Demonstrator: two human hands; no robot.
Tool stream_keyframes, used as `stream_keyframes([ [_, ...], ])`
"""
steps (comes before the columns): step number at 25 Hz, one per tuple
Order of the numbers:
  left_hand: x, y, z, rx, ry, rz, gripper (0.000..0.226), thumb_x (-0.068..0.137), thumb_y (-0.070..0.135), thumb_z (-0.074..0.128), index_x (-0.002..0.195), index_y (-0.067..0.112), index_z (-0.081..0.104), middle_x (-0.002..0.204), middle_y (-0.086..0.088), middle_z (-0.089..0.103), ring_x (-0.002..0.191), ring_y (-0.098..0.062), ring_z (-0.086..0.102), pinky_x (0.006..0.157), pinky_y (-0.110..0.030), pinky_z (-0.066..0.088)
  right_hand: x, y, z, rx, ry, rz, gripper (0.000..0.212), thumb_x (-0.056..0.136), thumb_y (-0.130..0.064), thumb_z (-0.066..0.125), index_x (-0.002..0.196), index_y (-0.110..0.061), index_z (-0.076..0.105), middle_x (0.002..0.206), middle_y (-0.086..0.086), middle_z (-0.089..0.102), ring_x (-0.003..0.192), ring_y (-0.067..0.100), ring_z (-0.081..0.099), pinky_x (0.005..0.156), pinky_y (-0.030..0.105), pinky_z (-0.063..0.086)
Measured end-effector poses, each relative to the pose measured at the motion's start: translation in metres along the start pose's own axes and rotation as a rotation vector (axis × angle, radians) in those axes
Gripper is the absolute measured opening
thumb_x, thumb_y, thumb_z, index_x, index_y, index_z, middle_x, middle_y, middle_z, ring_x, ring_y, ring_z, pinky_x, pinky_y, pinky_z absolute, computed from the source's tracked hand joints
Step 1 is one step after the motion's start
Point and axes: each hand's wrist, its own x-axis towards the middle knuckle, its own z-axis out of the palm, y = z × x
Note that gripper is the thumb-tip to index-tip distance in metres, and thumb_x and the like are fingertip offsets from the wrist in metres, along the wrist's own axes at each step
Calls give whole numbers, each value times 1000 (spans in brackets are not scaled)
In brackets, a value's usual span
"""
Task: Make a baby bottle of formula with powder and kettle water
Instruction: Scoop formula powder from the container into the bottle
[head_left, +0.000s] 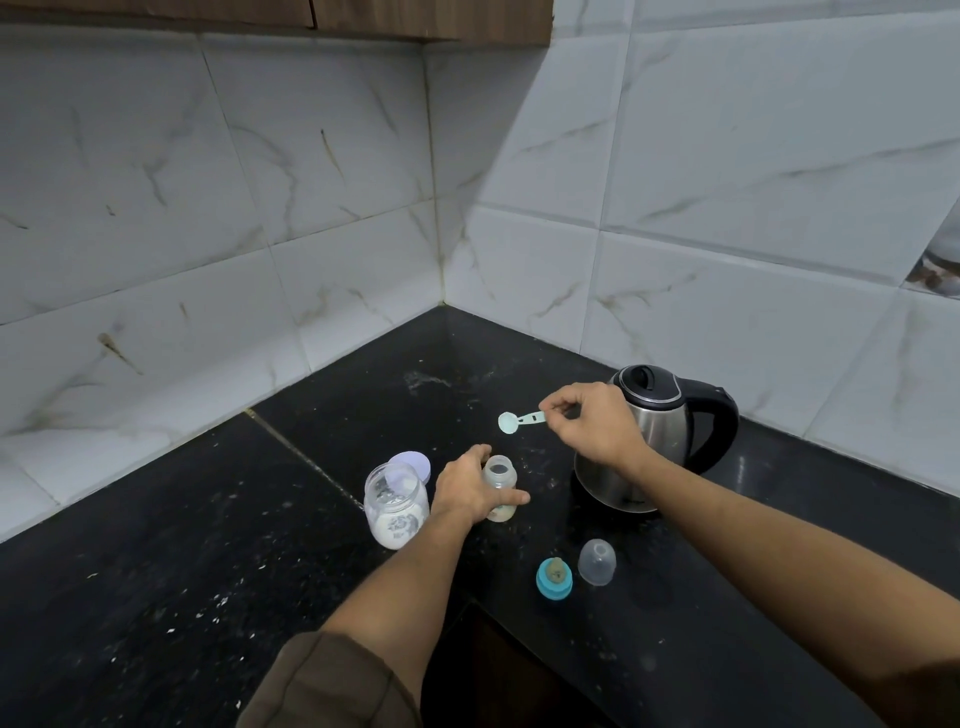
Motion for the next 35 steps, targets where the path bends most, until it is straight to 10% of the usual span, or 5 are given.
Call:
stream_keyframes([
  [3, -4, 7, -12, -119, 20, 50, 128, 56, 80, 79, 161, 23, 33, 160, 3, 46, 149, -21, 41, 120, -44, 37, 7, -6, -1, 50, 55, 33, 13, 83, -13, 76, 86, -23, 84, 74, -12, 74, 73, 7, 69, 78, 24, 55],
  [9, -2, 27, -68, -276, 379, 212, 98, 88, 85, 28, 164, 24, 26, 159, 7, 48, 149, -18, 40, 123, -43, 29, 26, -41, 11, 69, 34, 57, 16, 86, -13, 73, 89, -24, 84, 74, -12, 74, 71, 4, 67, 77, 23, 53],
  [25, 19, -42, -142, -229, 535, 146, 75, 101, 71, 32, 158, 23, 41, 154, 7, 53, 144, -15, 45, 119, -42, 35, 19, -149, 134, -504, -605, -257, 23, 89, -12, 63, 102, -21, 80, 100, 1, 78, 94, 23, 70, 91, 36, 54],
  [35, 44, -66, -135, -221, 416, 152, 77, 97, 75, 36, 155, 24, 45, 152, 5, 54, 141, -17, 48, 116, -44, 41, 14, -154, 156, -742, -683, -192, 26, 91, -19, 62, 73, -16, 44, 68, -1, 47, 76, 24, 52, 114, 44, 40],
])
